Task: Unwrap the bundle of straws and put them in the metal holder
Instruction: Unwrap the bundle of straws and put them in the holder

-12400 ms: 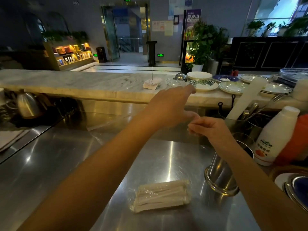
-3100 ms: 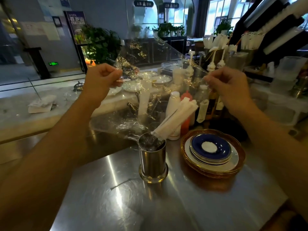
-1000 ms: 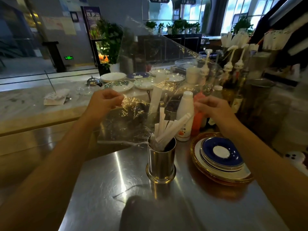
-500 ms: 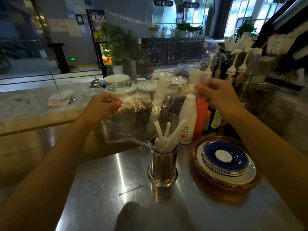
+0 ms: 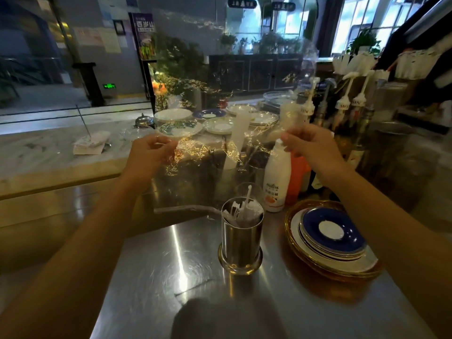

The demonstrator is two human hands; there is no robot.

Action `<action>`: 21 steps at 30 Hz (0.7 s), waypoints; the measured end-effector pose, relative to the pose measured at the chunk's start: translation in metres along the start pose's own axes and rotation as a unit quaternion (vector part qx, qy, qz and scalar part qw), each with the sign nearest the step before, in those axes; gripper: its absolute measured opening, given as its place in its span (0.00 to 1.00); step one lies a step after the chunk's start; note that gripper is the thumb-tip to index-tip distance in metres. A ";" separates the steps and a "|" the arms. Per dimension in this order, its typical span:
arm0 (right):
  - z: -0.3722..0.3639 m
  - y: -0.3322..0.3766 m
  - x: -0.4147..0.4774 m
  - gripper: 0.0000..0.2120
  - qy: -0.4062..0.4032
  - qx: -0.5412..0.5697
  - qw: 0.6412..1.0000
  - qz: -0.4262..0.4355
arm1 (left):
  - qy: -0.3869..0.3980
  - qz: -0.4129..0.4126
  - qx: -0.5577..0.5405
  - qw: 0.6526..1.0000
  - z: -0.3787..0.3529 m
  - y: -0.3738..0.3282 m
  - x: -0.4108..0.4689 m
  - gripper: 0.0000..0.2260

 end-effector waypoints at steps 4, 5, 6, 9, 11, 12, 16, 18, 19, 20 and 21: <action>-0.005 -0.014 -0.008 0.08 0.009 0.001 1.000 -0.003 | 0.016 0.023 -0.006 1.000 -0.001 0.001 -0.003 0.01; -0.004 -0.014 -0.009 0.08 0.005 0.006 1.000 -0.001 | 0.022 0.026 -0.002 0.999 -0.001 0.002 -0.003 0.02; -0.003 -0.013 -0.009 0.08 -0.001 0.010 1.000 0.003 | 0.026 0.027 0.001 0.999 -0.001 0.002 -0.004 0.04; 0.000 -0.003 -0.006 0.07 -0.031 0.025 0.999 0.022 | 0.004 0.008 -0.012 1.000 0.002 -0.004 -0.005 0.03; 0.001 0.006 -0.003 0.06 -0.064 0.044 0.997 0.028 | -0.030 0.002 -0.038 0.999 0.005 -0.011 -0.002 0.02; 0.001 0.010 -0.003 0.06 -0.079 0.057 0.995 0.031 | -0.043 -0.002 -0.049 0.998 0.006 -0.015 -0.001 0.03; -0.002 0.022 -0.003 0.07 -0.102 0.083 0.990 0.044 | -0.057 -0.019 -0.065 0.996 0.009 -0.029 0.001 0.05; -0.004 0.021 -0.004 0.05 -0.106 0.086 0.990 0.040 | -0.065 -0.026 -0.061 0.996 0.012 -0.033 -0.003 0.05; -0.005 0.021 -0.005 0.05 -0.105 0.086 0.990 0.037 | -0.069 -0.028 -0.057 0.996 0.015 -0.034 -0.006 0.05; -0.007 0.020 -0.007 0.05 -0.102 0.089 0.990 0.037 | -0.074 -0.028 -0.056 0.995 0.017 -0.034 -0.010 0.05; -0.009 0.020 -0.008 0.06 -0.096 0.096 0.990 0.039 | -0.076 -0.027 -0.058 0.995 0.019 -0.034 -0.013 0.05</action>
Point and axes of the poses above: each hand's wrist, its own x-axis towards the middle knuckle, its own z-axis out of the back of the hand, y = z × x, the point moved 1 cm from there along x, towards the middle knuckle
